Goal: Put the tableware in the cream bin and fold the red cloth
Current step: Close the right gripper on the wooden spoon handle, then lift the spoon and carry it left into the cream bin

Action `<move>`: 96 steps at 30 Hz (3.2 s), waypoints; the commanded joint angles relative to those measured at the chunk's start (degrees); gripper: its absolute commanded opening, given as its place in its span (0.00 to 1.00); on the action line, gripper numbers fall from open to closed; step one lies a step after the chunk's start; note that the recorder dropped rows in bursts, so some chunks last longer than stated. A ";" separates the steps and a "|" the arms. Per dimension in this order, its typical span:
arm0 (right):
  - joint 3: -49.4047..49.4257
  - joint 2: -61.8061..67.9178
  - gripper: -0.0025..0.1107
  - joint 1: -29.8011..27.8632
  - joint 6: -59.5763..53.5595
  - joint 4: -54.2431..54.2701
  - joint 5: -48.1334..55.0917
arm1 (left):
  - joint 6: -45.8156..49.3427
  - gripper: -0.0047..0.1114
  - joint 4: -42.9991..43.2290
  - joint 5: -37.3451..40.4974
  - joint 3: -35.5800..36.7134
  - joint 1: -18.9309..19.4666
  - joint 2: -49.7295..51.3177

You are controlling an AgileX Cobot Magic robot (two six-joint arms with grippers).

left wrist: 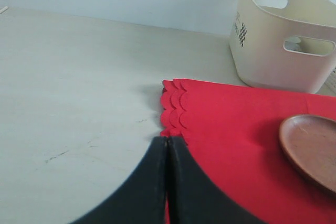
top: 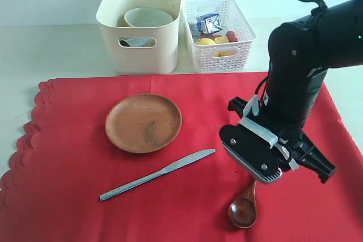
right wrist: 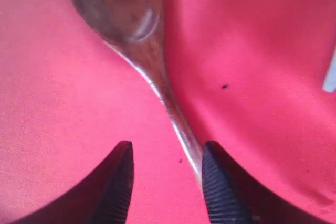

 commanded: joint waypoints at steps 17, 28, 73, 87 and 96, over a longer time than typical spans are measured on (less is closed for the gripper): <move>4.54 -0.08 0.39 0.67 -0.51 2.27 -10.74 | 0.03 0.04 -0.41 -0.26 0.19 0.09 -0.36; 4.54 2.98 0.35 0.67 -0.51 2.25 -12.27 | 0.03 0.04 -0.41 -0.26 0.19 0.09 -0.36; -7.60 -14.07 0.02 0.67 14.96 75.76 -38.40 | 0.03 0.04 -0.41 -0.26 0.19 0.09 -0.36; -13.20 -6.03 0.02 0.67 14.54 77.74 -45.73 | 0.03 0.04 -0.41 -0.26 0.19 0.09 -0.36; -25.54 3.77 0.02 0.67 14.54 77.86 -42.77 | 0.03 0.04 -0.41 -0.26 0.19 0.09 -0.36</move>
